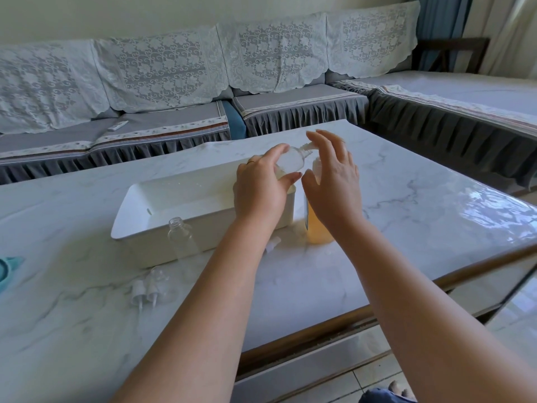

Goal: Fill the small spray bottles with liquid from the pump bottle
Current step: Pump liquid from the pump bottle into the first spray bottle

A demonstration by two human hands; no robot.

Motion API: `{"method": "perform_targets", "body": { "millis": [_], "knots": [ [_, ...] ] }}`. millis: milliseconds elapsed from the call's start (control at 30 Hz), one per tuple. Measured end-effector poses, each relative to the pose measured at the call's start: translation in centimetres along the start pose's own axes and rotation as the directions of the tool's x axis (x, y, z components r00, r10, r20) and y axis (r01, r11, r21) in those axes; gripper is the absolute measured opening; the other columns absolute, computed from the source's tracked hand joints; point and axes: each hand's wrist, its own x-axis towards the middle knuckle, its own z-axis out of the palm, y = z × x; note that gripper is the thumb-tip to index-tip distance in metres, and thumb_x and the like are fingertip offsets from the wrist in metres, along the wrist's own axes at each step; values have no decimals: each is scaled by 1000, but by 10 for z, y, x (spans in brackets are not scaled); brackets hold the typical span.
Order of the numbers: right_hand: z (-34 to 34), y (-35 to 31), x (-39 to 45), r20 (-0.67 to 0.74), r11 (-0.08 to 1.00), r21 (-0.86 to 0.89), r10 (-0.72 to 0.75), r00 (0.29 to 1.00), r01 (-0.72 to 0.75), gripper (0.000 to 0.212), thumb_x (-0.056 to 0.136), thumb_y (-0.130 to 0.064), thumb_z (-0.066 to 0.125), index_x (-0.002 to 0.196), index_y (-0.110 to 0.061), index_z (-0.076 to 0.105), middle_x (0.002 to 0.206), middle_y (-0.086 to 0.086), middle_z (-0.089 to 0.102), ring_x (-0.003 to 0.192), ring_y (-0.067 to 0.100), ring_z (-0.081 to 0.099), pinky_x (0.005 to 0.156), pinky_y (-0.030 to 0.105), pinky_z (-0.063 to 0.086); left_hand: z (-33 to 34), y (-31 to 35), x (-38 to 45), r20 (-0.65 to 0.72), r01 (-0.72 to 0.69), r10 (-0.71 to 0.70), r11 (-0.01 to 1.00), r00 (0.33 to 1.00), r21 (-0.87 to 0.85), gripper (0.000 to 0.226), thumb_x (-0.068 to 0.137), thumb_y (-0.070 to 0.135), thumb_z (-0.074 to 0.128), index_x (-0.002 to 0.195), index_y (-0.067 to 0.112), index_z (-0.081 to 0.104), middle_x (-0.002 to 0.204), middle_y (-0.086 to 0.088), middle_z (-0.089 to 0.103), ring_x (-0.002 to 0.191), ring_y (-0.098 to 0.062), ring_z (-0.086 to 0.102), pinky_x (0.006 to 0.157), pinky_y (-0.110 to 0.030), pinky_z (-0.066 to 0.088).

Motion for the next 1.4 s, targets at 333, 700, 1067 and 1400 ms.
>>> {"method": "perform_targets", "body": {
  "millis": [333,700,1067,1400],
  "knots": [
    [2,-2,-1,6,1000,-11,21,1000,-21,63,79,-10,59,139,-21,46,145,-4,42,124,24,46,105,40,37,1,-1,-2,4,1,-1,1000,1000,-16,50,86,36,68,133,35,52,107,-2,63,105,-26,54,87,-43,49],
    [7,3,-9,-29,996,-31,77,997,-78,53,81,-10,52,131,-27,52,140,-8,47,116,22,50,104,41,36,5,-6,-3,29,7,-7,1000,1000,15,50,84,36,70,131,36,54,110,-3,63,106,-29,54,87,-45,49],
    [-3,-4,0,22,998,-35,51,998,-50,59,80,-10,57,137,-24,50,146,-6,42,126,24,46,104,39,35,1,-2,0,13,1,0,1000,1000,-29,49,85,36,69,132,35,53,106,-3,63,104,-28,55,87,-44,49],
    [-2,-8,1,19,997,-21,79,997,-79,59,81,-9,58,138,-21,49,147,-4,42,124,25,46,103,39,36,0,-2,-1,23,4,-4,1000,1000,-16,48,86,36,68,132,36,53,106,-2,63,104,-27,55,86,-44,49]
  ]
}}
